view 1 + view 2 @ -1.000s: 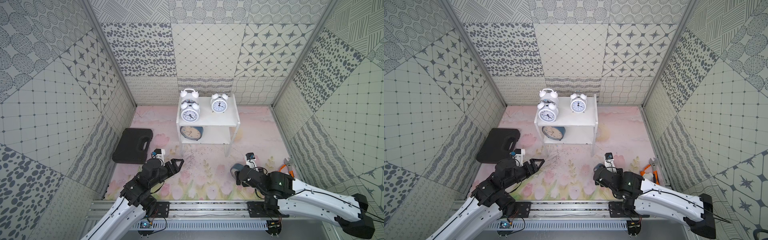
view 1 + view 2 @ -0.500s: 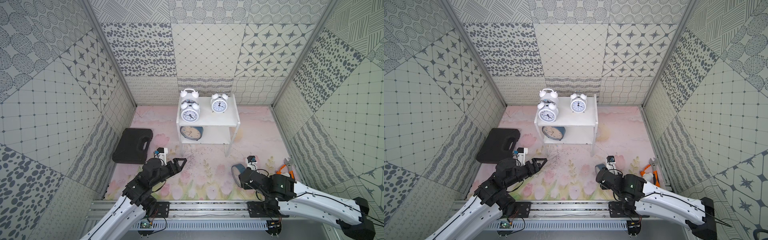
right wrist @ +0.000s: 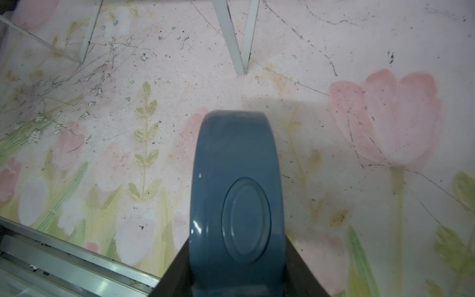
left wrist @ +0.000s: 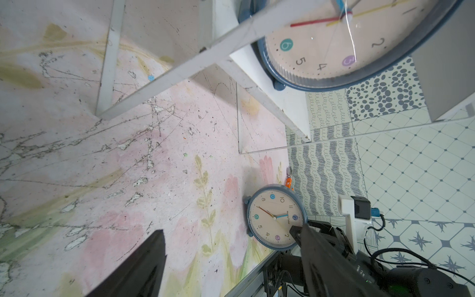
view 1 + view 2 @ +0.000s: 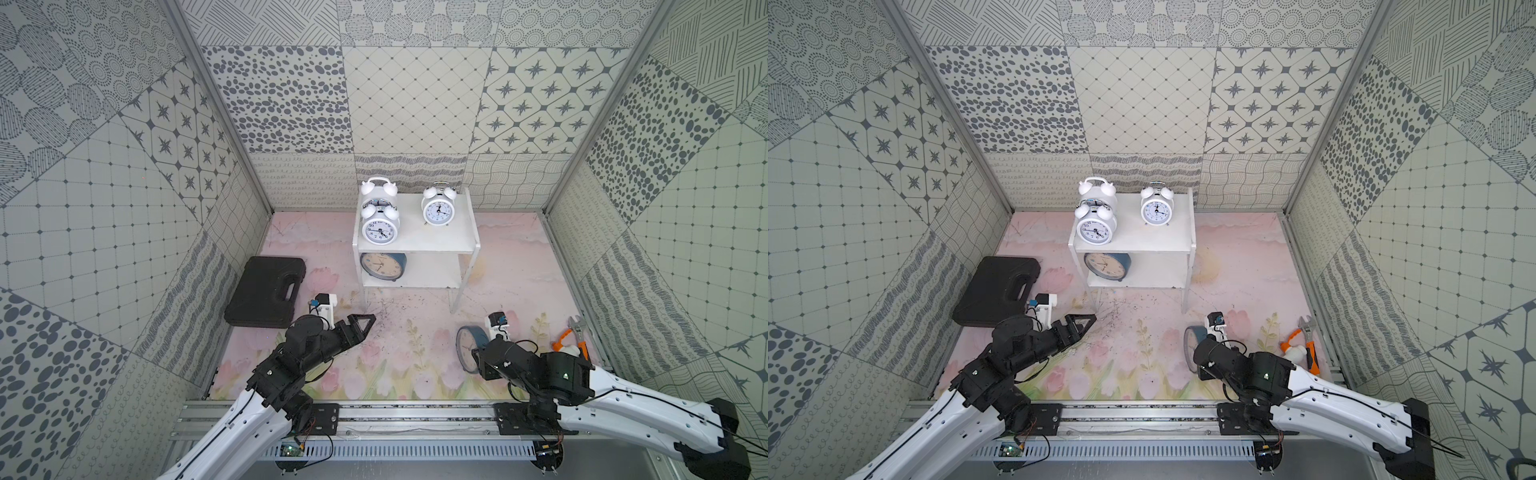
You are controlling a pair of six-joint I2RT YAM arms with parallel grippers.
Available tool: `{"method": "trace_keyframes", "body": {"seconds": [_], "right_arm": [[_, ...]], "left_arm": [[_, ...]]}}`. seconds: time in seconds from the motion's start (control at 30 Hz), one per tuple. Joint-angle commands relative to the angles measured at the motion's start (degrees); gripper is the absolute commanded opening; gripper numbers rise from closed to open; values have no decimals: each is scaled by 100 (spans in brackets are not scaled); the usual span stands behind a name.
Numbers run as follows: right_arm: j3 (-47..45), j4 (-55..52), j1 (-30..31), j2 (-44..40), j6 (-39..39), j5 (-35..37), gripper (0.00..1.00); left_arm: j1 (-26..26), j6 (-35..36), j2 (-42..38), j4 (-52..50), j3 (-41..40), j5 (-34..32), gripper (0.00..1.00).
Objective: Place the alarm clocks on the shelf by style
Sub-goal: Pick up the alarm from the center of the board, then place the alarm on the shelf.
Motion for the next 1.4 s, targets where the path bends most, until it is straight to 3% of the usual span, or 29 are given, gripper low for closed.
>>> {"method": "trace_keyframes", "body": {"seconds": [0.0,0.07,0.27,0.47,0.73,0.93,1.2,1.37], "right_arm": [[-10,493,45,-233,-458,-369,29],[-9,687,54,-379,-703,-581,22],[160,1589,54,-519,-1283,-1687,21],[466,2535,45,-227,-1567,-2586,21],[1092,3625,-116,647,-1862,-4021,21],[1202,4530,-887,993,-1367,-5366,21],[1087,5149,-1576,1206,-922,-6124,21],[993,5314,-1756,1327,-868,-6192,21]], "left_arm": [[26,159,-131,284,45,99,88],[26,155,-175,341,-20,113,89],[26,108,-250,320,2,179,92],[30,-138,-48,1443,-263,919,97],[25,-1184,983,4849,-552,2770,100],[26,-2039,1581,6872,-560,3165,100],[27,-2324,1948,7533,-580,3376,94],[25,-2214,2028,7415,-557,3455,84]]}}
